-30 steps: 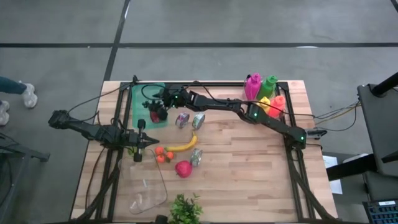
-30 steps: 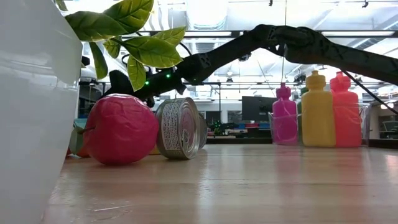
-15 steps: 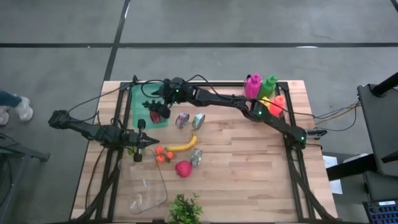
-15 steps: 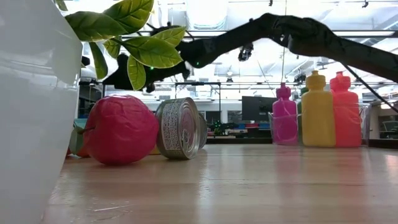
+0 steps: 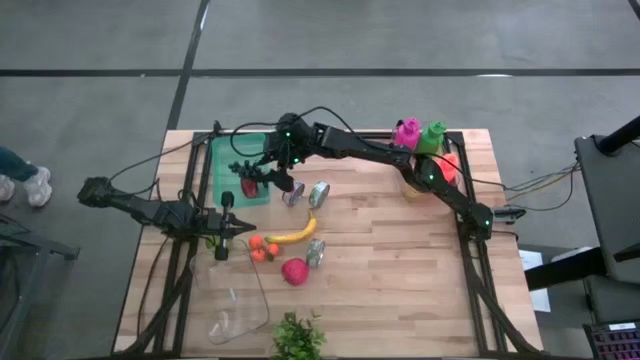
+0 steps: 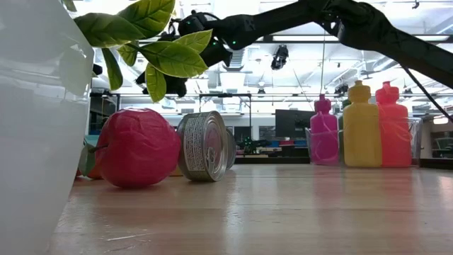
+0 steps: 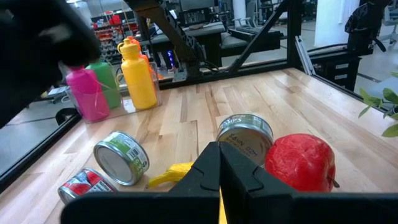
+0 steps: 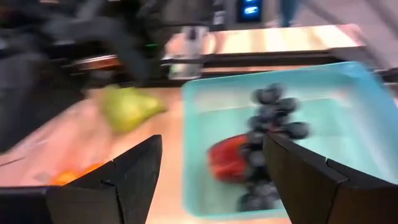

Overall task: Pick & Place Food Item
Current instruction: Put the oranges into the green bin

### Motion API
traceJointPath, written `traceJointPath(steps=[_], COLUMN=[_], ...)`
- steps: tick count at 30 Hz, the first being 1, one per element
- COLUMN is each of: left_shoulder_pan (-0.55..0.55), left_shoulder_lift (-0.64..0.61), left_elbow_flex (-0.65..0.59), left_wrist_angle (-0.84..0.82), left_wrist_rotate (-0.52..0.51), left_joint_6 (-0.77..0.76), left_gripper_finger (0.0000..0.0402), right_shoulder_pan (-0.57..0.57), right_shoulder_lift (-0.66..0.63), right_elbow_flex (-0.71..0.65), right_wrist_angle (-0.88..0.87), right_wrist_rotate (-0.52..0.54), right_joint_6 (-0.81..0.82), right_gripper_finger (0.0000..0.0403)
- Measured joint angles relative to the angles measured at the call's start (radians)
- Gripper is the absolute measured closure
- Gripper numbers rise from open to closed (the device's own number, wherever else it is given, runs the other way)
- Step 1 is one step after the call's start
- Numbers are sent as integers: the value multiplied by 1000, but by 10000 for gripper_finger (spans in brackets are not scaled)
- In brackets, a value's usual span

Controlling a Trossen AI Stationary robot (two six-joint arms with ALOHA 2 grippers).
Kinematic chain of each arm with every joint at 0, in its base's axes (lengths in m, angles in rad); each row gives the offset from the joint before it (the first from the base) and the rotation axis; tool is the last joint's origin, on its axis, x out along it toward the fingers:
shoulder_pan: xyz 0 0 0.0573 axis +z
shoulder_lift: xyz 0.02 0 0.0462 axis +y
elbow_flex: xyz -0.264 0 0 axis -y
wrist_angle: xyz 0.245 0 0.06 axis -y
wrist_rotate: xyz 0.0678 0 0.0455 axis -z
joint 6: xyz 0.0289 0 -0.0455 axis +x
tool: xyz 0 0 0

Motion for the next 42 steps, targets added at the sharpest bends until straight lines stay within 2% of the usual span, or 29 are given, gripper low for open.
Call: traceJointPath(steps=[5,10,19,25,29,36,42], left_shoulder_pan=[0,0,0,0,0,0,0], left_shoulder_lift=[0,0,0,0,0,0,0], left_elbow_flex=[0,0,0,0,0,0,0], left_wrist_angle=[0,0,0,0,0,0,0], left_wrist_rotate=[0,0,-2,-2,-2,-2,-2], left_joint_6=[0,0,0,0,-1,-1,-1], left_gripper_finger=[402,402,402,402,402,402,402], right_shoulder_pan=[-5,6,61,142,186,239,262], right_shoulder_lift=[-30,-63,-140,-203,-255,-295,-347], right_elbow_flex=[0,0,-1,-5,-9,-30,-112], right_wrist_angle=[-31,-82,-203,-247,-246,-250,-202], right_wrist_rotate=[-276,-297,-99,128,244,358,454], right_joint_6=[8,-20,-33,-67,-93,-64,-33], right_gripper_finger=[126,126,126,126,126,126,126])
